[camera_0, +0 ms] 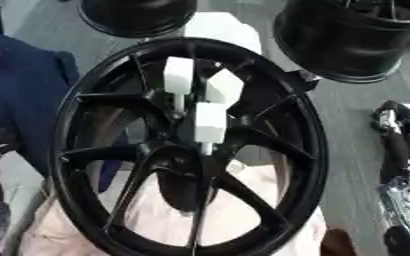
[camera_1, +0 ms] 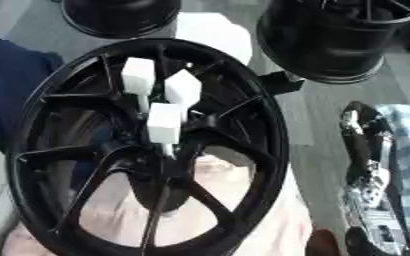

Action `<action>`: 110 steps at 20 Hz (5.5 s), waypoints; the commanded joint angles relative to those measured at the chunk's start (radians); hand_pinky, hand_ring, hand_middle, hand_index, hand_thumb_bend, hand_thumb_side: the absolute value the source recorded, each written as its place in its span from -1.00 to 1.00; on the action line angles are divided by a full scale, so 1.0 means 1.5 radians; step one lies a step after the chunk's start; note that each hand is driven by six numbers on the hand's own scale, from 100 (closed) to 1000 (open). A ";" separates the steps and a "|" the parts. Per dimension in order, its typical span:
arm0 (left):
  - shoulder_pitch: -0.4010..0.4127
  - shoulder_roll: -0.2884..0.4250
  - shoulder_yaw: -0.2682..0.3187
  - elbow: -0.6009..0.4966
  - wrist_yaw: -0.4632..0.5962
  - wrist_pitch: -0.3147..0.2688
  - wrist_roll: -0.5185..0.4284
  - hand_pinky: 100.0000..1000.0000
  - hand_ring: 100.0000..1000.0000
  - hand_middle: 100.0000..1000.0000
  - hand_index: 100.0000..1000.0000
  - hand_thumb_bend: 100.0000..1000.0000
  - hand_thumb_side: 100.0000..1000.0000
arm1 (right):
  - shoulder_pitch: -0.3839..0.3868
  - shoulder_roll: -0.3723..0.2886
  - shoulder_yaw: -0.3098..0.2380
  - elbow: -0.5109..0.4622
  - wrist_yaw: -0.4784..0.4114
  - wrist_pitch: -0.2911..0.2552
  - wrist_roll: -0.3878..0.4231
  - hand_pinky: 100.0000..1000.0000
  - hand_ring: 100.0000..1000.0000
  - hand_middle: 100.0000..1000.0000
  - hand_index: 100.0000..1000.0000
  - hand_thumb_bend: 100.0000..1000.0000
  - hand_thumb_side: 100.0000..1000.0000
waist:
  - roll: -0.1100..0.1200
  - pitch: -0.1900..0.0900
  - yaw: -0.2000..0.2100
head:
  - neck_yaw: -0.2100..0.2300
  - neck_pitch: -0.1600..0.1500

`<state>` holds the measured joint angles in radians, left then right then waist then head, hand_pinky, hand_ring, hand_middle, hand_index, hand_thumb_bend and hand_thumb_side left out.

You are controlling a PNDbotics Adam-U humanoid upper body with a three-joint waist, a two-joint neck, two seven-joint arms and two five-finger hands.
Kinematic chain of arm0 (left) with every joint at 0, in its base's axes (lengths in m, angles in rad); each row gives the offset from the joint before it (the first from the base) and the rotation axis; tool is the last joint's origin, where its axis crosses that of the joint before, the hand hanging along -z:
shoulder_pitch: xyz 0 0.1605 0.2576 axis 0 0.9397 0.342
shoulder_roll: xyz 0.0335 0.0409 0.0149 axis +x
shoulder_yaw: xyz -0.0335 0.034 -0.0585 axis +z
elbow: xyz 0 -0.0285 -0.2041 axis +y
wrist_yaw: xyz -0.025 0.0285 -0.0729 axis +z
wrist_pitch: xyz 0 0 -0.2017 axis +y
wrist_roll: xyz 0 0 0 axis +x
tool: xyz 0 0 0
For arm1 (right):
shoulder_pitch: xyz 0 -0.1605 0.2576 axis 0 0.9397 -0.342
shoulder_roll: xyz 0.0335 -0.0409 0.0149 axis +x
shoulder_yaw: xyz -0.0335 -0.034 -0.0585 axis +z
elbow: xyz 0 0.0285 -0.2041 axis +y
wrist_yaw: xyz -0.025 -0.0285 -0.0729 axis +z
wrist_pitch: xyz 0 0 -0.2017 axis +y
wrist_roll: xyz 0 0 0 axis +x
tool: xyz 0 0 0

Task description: Pull the pin out of the wheel hub.

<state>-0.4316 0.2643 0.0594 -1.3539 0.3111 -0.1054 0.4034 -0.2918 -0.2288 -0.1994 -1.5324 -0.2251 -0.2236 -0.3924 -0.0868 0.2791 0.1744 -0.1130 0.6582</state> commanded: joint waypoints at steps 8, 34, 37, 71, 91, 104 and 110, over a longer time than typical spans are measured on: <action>0.026 0.066 0.011 -0.002 -0.016 0.002 0.007 0.05 -0.04 -0.12 0.26 -0.74 0.70 | -0.159 -0.185 0.159 -0.152 0.105 -0.021 0.102 0.64 0.50 0.32 0.44 -0.14 -0.73 | -0.043 -0.038 -0.023 | -0.010 0.048; -0.028 0.056 -0.012 -0.051 -0.020 0.009 -0.018 0.05 -0.04 -0.12 0.26 -0.77 0.72 | -0.251 -0.641 0.325 -0.310 0.314 -0.004 0.382 0.70 0.62 0.48 0.61 -0.12 -0.60 | -0.062 0.050 0.067 | -0.075 -0.053; -0.031 0.053 -0.014 -0.052 -0.019 0.011 -0.020 0.05 -0.04 -0.12 0.26 -0.77 0.72 | -0.244 -0.678 0.293 -0.311 0.283 -0.019 0.413 0.70 0.63 0.50 0.62 -0.14 -0.63 | -0.062 0.051 0.072 | -0.081 -0.053; -0.049 0.058 -0.016 -0.071 -0.016 0.013 -0.022 0.06 -0.04 -0.12 0.26 -0.78 0.72 | -0.419 -0.602 0.291 -0.294 0.134 0.076 0.688 0.70 0.64 0.51 0.59 -0.23 -0.81 | -0.076 0.081 0.105 | -0.088 -0.049; -0.063 0.048 -0.018 -0.064 -0.014 0.014 -0.024 0.06 -0.05 -0.13 0.26 -0.78 0.72 | -0.425 -0.560 0.337 -0.210 0.213 0.035 0.677 0.68 0.62 0.50 0.58 -0.24 -0.83 | -0.072 0.083 0.118 | -0.087 -0.070; -0.069 0.047 -0.019 -0.067 -0.012 0.014 -0.024 0.06 -0.05 -0.13 0.26 -0.78 0.72 | -0.321 -0.606 0.314 -0.254 0.207 0.040 0.647 0.67 0.60 0.47 0.56 -0.21 -0.84 | -0.073 0.092 0.124 | -0.093 -0.080; -0.070 0.047 -0.019 -0.067 -0.011 0.015 -0.024 0.06 -0.05 -0.13 0.26 -0.78 0.72 | -0.312 -0.606 0.314 -0.269 0.186 0.053 0.629 0.65 0.57 0.36 0.47 -0.23 -0.89 | -0.073 0.092 0.125 | -0.094 -0.079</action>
<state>-0.5214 0.3244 0.0331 -1.4372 0.2915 -0.0833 0.3675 -0.7548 -1.0985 0.2872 -1.9178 0.0668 -0.1459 0.5582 -0.2097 0.4350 0.3633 -0.2496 0.5511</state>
